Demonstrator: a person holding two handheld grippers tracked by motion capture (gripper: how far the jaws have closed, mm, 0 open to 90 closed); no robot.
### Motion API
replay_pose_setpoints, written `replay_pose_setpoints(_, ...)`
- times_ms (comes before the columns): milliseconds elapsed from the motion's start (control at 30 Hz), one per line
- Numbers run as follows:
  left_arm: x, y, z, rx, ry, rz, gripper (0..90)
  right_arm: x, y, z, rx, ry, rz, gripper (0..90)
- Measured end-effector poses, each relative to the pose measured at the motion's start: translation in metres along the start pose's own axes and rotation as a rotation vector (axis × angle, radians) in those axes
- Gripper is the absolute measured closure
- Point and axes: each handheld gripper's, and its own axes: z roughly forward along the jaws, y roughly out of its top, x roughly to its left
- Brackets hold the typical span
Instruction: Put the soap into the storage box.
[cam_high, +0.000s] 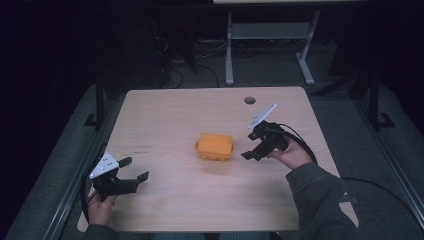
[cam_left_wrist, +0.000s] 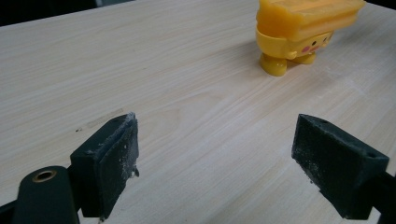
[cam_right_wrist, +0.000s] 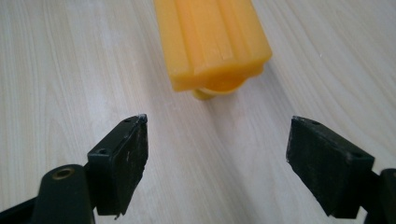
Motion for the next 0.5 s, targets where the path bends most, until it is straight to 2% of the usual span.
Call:
replay_pose_setpoints(200, 0.000, 0.000, 0.000, -0.001, 0.002, -0.004, 14.1, 0.001, -0.009, -0.003, -0.013, -0.007, 0.006, 20.7)
replay_pose_setpoints(333, 0.000, 0.000, 0.000, 0.002, 0.000, -0.001, 14.1, 0.002, -0.016, -0.004, -0.007, -0.011, 0.033, 20.6)
replay_pose_setpoints(367, 0.000, 0.000, 0.000, 0.001, 0.000, -0.001, 14.1, 0.001, -0.018, -0.004, -0.007, -0.019, 0.022, 20.5)
replay_pose_setpoints(500, 0.000, 0.000, 0.001, 0.002, -0.002, -0.001, 14.1, 0.003, -0.022, -0.007, -0.012, -0.022, 0.041, 20.5)
